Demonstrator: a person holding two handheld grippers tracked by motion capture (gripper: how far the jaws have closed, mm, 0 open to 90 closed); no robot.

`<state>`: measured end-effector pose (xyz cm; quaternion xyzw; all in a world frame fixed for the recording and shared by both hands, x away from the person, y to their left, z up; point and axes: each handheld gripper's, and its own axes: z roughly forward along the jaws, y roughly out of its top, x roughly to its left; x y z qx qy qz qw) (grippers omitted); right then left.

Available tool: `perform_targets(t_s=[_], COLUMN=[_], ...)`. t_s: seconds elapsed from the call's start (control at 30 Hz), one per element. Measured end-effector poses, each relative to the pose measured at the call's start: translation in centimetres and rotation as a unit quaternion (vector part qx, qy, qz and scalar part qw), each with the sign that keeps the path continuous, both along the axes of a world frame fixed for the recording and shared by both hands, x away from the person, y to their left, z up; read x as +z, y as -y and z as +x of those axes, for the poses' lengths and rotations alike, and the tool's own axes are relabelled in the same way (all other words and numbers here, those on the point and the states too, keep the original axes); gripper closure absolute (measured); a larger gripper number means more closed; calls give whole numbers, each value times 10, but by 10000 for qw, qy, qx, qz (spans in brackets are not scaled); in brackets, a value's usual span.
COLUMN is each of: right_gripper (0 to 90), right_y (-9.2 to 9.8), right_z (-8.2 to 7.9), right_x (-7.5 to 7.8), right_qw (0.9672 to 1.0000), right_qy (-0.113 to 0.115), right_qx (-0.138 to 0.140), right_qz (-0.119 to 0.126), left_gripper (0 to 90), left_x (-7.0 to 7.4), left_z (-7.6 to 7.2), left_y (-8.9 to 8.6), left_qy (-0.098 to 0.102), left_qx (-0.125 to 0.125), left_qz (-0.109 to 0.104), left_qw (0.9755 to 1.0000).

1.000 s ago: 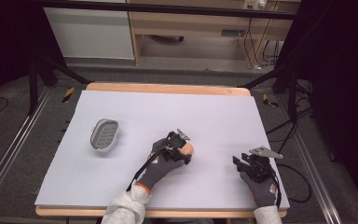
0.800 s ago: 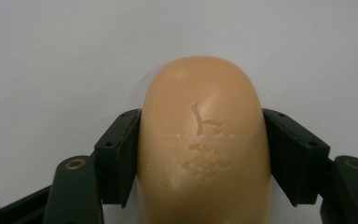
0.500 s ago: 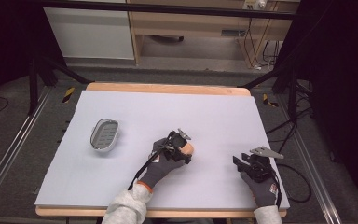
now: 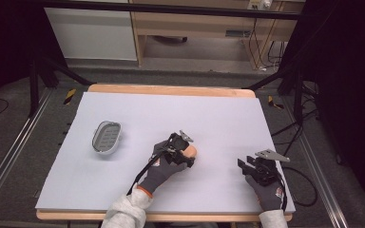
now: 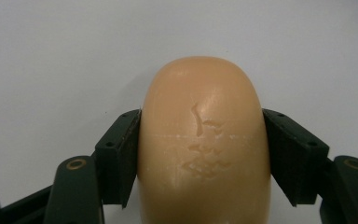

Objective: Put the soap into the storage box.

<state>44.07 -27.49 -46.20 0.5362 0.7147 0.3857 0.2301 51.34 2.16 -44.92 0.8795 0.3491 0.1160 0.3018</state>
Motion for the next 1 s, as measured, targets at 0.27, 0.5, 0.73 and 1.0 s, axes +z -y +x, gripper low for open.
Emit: perform_targets(t_s=[0.27, 0.5, 0.73, 1.0], right_gripper=[560, 553, 548, 548], right_y=[-1, 0, -1, -2], right_z=[0, -1, 0, -1], right_x=[0, 1, 0, 0], right_qw=[10000, 10000, 10000, 9999], right_qy=[32, 65, 66, 80], right_qx=[-6, -26, -20, -14], right_qz=[-3, -11, -61, -108], left_gripper=[320, 320, 320, 320], left_x=[14, 23, 33, 40], left_z=[-7, -14, -18, -22], left_y=[-15, -30, -50, -71], left_qy=[109, 198, 279, 358], left_qx=[48, 103, 233, 394], left_qz=[-148, -211, -351, -437], left_qw=[9998, 9995, 9987, 9976])
